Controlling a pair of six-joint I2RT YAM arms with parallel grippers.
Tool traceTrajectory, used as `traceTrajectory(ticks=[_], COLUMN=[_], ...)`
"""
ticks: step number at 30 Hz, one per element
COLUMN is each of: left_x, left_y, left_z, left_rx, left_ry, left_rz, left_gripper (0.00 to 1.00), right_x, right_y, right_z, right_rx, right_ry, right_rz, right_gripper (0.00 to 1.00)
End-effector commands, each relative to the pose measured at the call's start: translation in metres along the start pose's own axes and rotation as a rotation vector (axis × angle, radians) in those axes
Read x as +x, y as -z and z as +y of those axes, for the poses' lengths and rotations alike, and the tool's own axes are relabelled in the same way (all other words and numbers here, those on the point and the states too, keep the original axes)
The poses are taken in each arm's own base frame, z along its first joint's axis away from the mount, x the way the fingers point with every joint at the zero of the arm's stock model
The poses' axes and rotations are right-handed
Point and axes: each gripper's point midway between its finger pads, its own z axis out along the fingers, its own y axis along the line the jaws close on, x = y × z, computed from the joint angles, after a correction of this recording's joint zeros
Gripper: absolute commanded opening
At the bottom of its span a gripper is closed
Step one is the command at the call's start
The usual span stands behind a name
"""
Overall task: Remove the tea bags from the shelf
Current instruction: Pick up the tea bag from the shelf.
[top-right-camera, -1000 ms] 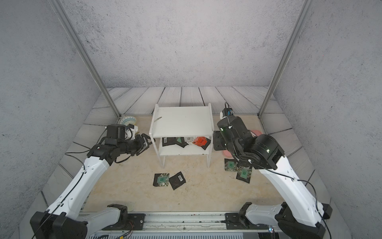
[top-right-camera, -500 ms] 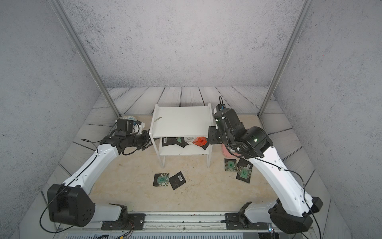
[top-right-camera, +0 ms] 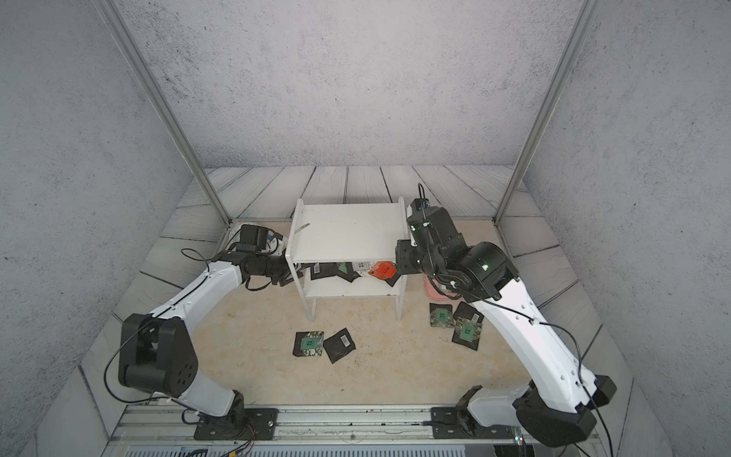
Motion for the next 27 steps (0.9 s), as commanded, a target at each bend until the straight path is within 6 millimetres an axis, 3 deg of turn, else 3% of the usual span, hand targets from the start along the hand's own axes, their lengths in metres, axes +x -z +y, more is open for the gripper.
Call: traceTrajectory(ticks=[1,12,21,27], left_x=[-0.003,0.008,0.018,0.020], left_y=[-0.003,-0.012,-0.001,0.015], left_z=[-0.008,0.010,0.022,0.018], left_rx=[0.018,-0.015,-0.054,-0.065], left_ry=[-0.043,-0.026,-0.033,-0.065], left_rz=[0.007,0.032,0.028,-0.001], left_gripper=[0.69,0.51,0.36,0.31], right_x=[-0.001,0.005,0.006,0.007], right_y=[0.003,-0.002,0.002,0.001], right_z=[0.000,-0.003,-0.007,-0.007], right_rx=[-0.012,-0.007,-0.005,-0.007], right_ry=[-0.002,-0.012,-0.025,-0.034], right_rz=[-0.016,-0.007,-0.016,-0.019], right_gripper=[0.43,0.43,0.43,0.43])
